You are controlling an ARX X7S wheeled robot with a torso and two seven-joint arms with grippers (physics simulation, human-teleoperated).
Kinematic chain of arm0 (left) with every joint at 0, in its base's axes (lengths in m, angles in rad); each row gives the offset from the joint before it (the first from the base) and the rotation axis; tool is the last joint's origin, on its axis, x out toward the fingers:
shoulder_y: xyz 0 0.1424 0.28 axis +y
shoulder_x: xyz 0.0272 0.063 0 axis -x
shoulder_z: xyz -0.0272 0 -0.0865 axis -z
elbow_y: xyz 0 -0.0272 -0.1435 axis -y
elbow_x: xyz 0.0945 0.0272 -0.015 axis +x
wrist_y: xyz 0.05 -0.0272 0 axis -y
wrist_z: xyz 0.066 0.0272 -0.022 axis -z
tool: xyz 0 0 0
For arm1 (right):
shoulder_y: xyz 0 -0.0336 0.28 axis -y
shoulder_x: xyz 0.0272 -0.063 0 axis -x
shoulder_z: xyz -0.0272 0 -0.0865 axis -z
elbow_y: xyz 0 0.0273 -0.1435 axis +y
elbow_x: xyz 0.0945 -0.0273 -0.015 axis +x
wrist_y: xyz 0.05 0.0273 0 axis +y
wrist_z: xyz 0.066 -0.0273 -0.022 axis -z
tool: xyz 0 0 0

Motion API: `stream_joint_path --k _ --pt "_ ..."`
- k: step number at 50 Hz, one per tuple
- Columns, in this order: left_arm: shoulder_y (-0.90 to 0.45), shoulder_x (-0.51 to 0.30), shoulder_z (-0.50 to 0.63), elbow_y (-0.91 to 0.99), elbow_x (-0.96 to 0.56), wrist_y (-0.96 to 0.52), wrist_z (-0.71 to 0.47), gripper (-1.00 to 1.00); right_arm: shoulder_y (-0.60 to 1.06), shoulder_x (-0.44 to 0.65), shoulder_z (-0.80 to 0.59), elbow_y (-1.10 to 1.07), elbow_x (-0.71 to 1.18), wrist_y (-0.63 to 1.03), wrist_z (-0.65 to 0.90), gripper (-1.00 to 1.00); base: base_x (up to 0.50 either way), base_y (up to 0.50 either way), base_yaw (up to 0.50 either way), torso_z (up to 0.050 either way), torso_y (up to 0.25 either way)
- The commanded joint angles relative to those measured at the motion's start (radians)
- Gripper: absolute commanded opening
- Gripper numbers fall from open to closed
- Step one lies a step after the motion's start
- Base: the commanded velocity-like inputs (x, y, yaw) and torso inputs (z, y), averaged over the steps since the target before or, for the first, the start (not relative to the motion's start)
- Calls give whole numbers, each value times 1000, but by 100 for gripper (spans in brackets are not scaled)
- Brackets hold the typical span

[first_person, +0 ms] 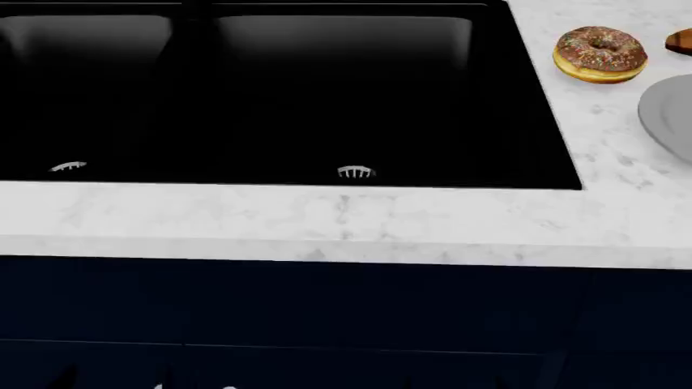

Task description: Place the pastries on the plates.

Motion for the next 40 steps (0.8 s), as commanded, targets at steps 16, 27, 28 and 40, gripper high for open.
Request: stream_joint_path --k 16,27,28,40 --pt "-99 -65 59 -122 -70 13 -72 100 33 61 -92 29 24 4 96 100 0 0 0 0 0" --pt "-106 -18 -3 -150 -1 4 -41 100 26 14 -33 24 -24 11 47 100 0 0 0 0 0" --pt "-102 -21 0 -137 -11 -4 -44 100 28 20 -39 28 -22 12 54 100 0 0 0 0 0" --pt "-119 -58 32 -129 -48 -36 -61 100 79 52 -70 59 -3 96 94 100 0 0 0 13 0"
